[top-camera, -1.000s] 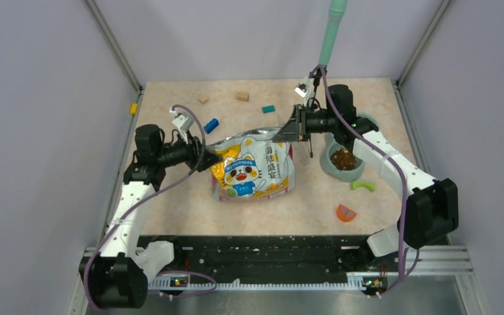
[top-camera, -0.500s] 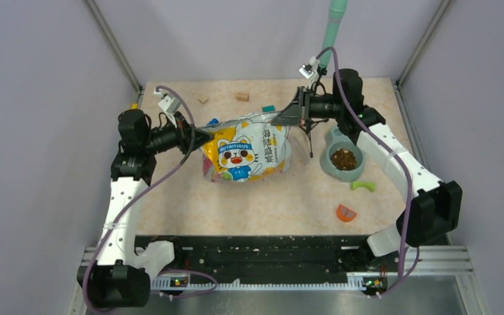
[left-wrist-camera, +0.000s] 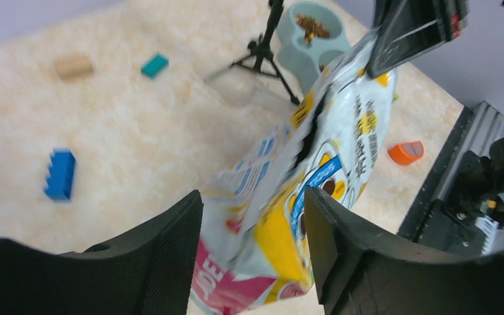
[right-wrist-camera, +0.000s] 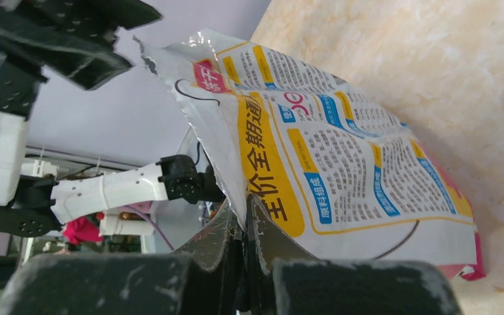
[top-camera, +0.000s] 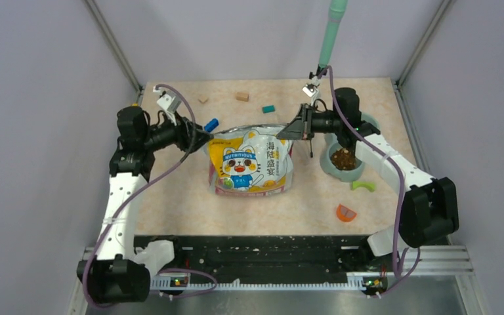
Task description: Serve the pet food
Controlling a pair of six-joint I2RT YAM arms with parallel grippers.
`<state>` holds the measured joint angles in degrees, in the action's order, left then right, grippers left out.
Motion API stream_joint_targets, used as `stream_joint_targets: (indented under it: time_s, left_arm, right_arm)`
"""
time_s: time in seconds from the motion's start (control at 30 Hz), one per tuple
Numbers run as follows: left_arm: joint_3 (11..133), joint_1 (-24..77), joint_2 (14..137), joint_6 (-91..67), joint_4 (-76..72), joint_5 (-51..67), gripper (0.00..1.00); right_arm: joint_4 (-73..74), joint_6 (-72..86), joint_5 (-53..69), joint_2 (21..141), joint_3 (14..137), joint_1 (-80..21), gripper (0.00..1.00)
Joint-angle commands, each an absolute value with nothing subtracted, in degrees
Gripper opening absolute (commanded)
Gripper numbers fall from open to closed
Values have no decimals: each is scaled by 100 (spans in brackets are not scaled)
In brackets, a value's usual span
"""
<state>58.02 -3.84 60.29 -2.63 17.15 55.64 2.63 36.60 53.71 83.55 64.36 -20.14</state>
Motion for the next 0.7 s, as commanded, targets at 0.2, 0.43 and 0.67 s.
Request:
stream_joint_targets:
  time_s: [0.2,0.43,0.67]
  left_arm:
    - [7810,1989,6161,2494,3035,3116,65]
    - [7673,2469,6808,2856,2752,3039,65]
    - [7687,2479,7198,2986,3152,3617,64]
  right_arm:
    - [-24,3511,5555,8224,7399,-1902,0]
    - [1090,2758,5673,8166,7644,-1898,0]
    - [1441,2524,5709,8104,7658,-1894,0]
